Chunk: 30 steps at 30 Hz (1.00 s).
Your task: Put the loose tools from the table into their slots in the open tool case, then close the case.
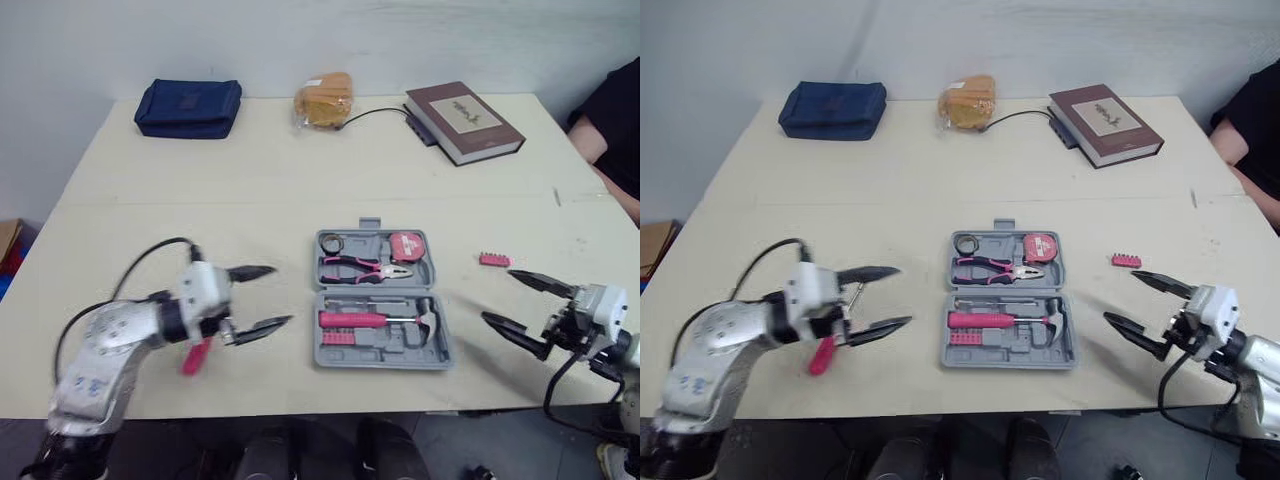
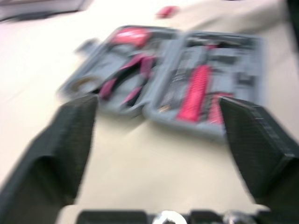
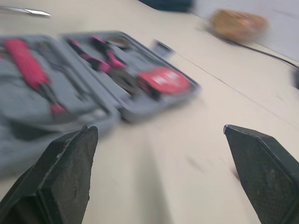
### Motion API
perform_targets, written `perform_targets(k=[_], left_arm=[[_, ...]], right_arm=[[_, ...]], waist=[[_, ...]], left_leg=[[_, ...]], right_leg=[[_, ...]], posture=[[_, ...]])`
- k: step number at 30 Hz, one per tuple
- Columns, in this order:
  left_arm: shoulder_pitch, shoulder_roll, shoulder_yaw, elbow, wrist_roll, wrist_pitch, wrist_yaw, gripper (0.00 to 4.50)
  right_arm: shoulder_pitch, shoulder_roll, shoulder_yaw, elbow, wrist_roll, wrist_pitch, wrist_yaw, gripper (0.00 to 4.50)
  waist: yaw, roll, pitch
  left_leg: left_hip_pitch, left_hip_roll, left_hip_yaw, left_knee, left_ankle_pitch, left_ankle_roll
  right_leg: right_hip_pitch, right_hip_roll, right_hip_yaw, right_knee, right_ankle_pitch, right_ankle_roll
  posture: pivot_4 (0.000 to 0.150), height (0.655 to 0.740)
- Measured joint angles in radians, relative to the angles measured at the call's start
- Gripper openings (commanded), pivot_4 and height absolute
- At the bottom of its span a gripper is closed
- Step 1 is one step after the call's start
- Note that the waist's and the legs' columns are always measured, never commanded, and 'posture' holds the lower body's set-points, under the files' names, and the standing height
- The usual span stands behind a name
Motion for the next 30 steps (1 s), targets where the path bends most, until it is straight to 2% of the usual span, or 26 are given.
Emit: perform_targets(k=[7,11,14,21,26,30], left_arm=[[0.214,-0.015,0.328,0.095,-0.034,-0.022,0.063,4.45],[0.331,-0.116,0.488,0.221,-0.026,-0.125,0.125,4.45],[0.360,-0.153,0.550,0.267,-0.028,-0.192,0.148,4.45],[0.418,-0.165,0.615,0.316,-0.044,-0.252,0.168,4.45],[0.421,-0.161,0.609,0.316,-0.053,-0.257,0.168,4.45],[0.383,-0.126,0.558,0.269,-0.072,-0.225,0.165,4.45]], right_arm=[[0.019,-0.012,-0.097,0.238,-0.044,-0.108,-0.100,4.50],[0.034,-0.044,-0.158,0.406,-0.057,-0.166,-0.172,4.50],[0.038,-0.067,-0.190,0.505,-0.057,-0.196,-0.197,4.50],[0.034,-0.083,-0.215,0.659,-0.057,-0.247,-0.220,4.50],[0.009,-0.083,-0.214,0.695,-0.057,-0.260,-0.205,4.50],[-0.070,-0.080,-0.201,0.706,-0.057,-0.253,-0.174,4.50]], waist=[[-0.006,0.000,0.000],[-0.022,0.000,0.000],[-0.025,-0.002,0.000],[-0.025,-0.002,0.000],[-0.028,-0.002,0.000],[-0.033,-0.002,0.000]], left_leg=[[0.000,0.000,0.000,0.000,-0.003,0.000],[0.001,0.001,0.001,-0.003,-0.004,0.000],[0.001,0.002,0.001,-0.003,-0.005,-0.001],[0.001,0.001,0.001,-0.003,-0.008,-0.004],[0.002,0.001,0.001,-0.003,-0.008,-0.005],[0.002,0.001,0.001,-0.003,-0.008,-0.005]], right_leg=[[0.000,-0.001,0.000,-0.002,0.000,0.000],[0.000,-0.002,0.001,-0.005,0.000,-0.001],[0.001,-0.007,0.001,-0.005,0.000,-0.001],[0.001,-0.008,0.002,-0.005,-0.001,-0.002],[0.001,-0.009,0.002,-0.005,0.000,-0.002],[0.001,-0.009,0.003,-0.004,0.000,-0.002]], posture=[[0.150,0.7400],[0.150,0.7400],[0.150,0.7400],[0.150,0.7400],[0.150,0.7400],[0.150,0.7400]])
